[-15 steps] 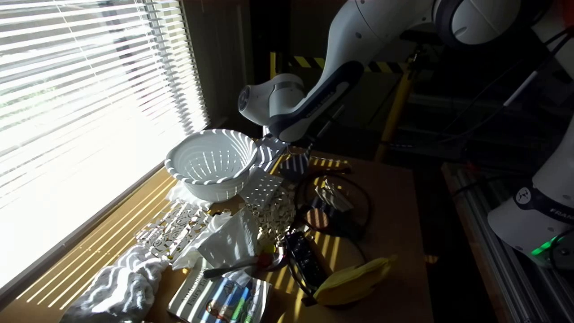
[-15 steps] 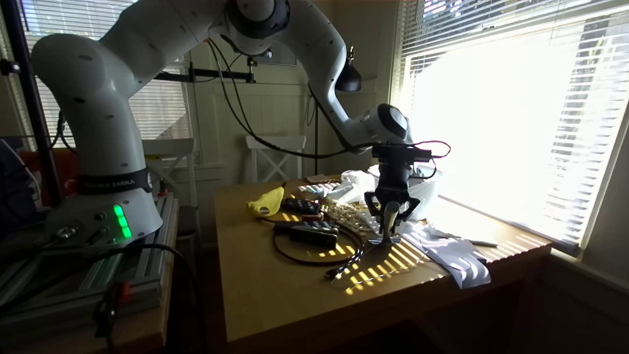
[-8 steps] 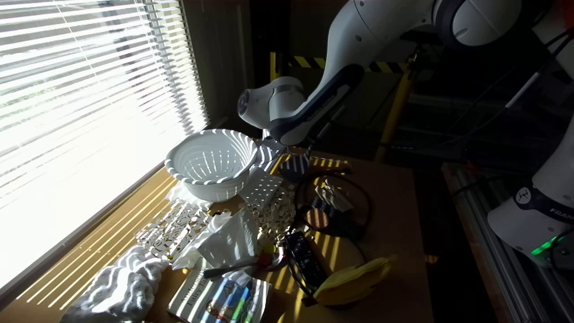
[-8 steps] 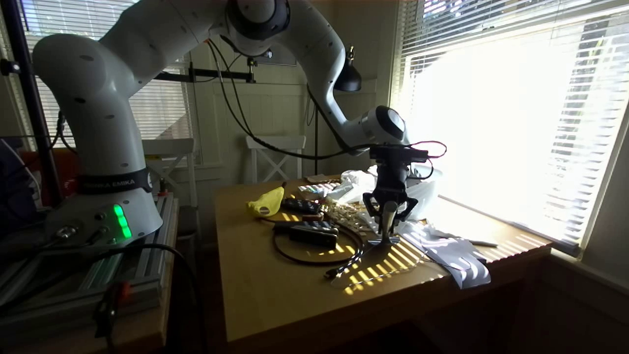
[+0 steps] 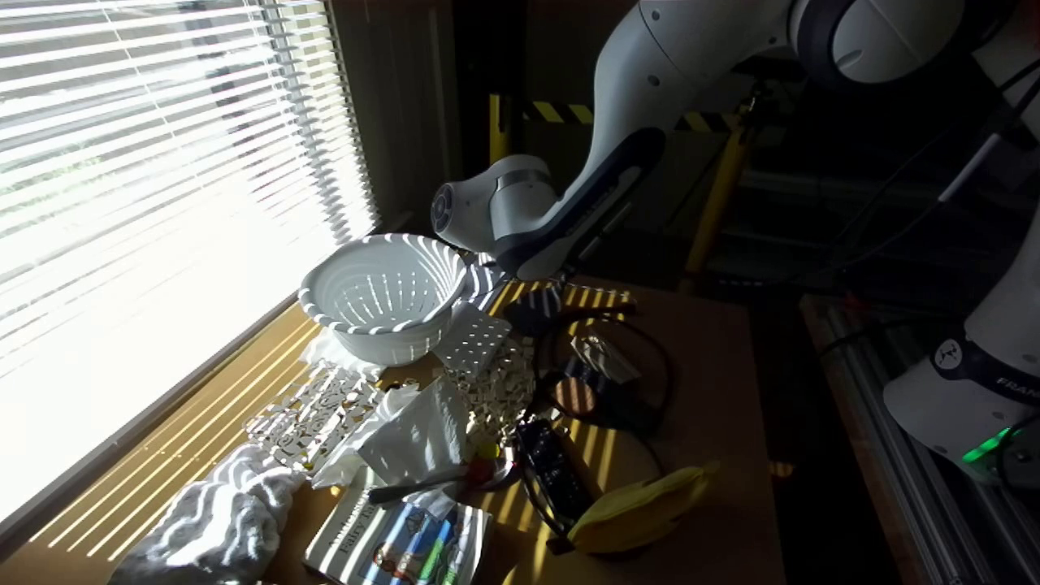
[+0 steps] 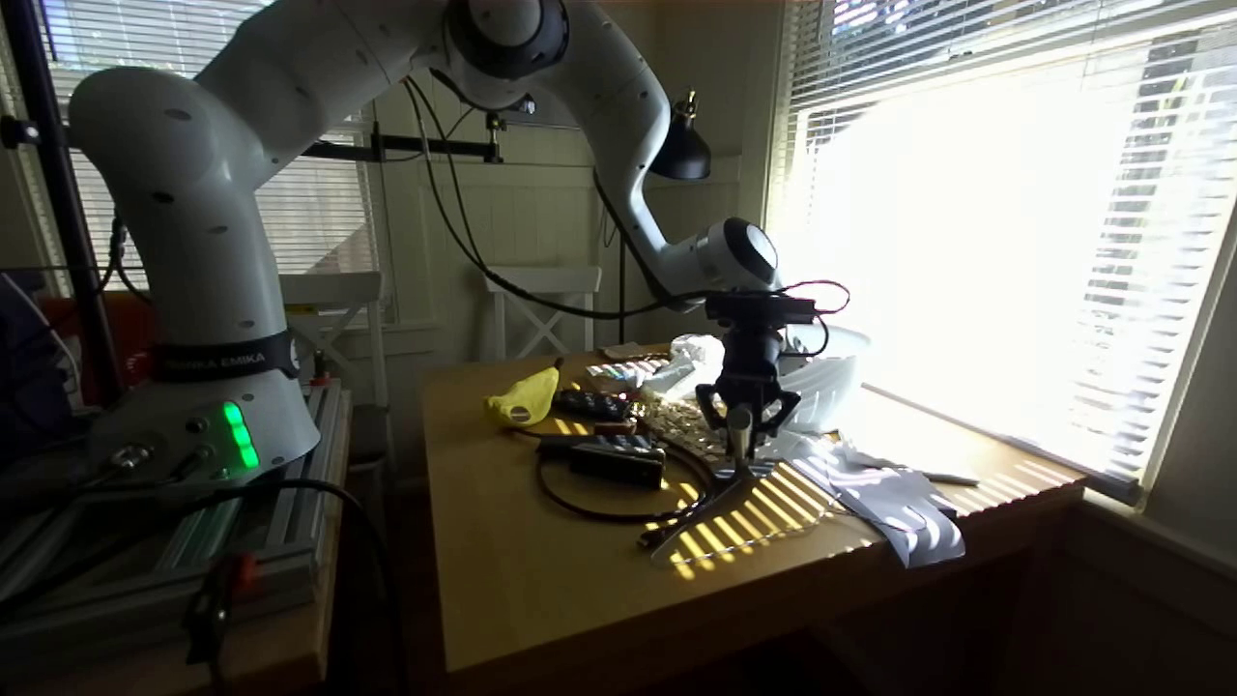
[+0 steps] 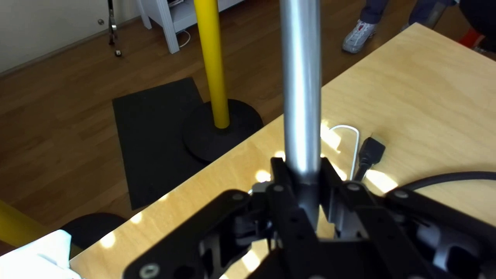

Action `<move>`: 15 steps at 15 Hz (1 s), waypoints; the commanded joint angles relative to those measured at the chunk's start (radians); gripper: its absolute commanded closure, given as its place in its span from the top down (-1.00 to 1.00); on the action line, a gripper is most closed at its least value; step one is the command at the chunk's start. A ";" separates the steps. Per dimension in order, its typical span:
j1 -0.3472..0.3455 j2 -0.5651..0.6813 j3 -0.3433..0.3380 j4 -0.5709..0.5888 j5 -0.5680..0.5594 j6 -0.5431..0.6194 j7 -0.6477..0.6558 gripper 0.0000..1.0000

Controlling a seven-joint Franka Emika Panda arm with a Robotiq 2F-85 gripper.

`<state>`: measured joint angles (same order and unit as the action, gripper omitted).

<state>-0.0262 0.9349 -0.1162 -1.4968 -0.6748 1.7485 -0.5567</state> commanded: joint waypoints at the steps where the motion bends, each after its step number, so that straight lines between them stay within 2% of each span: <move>1: -0.003 -0.052 0.015 -0.088 -0.058 -0.012 0.000 -0.89; 8: -0.003 -0.072 0.043 -0.105 -0.103 -0.047 -0.072 -0.89; 11: -0.006 -0.069 0.037 -0.081 -0.104 -0.070 -0.048 -0.89; 15: 0.002 -0.058 -0.001 -0.066 -0.212 -0.075 -0.038 -0.89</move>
<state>-0.0271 0.8801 -0.1023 -1.5668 -0.7951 1.7057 -0.6032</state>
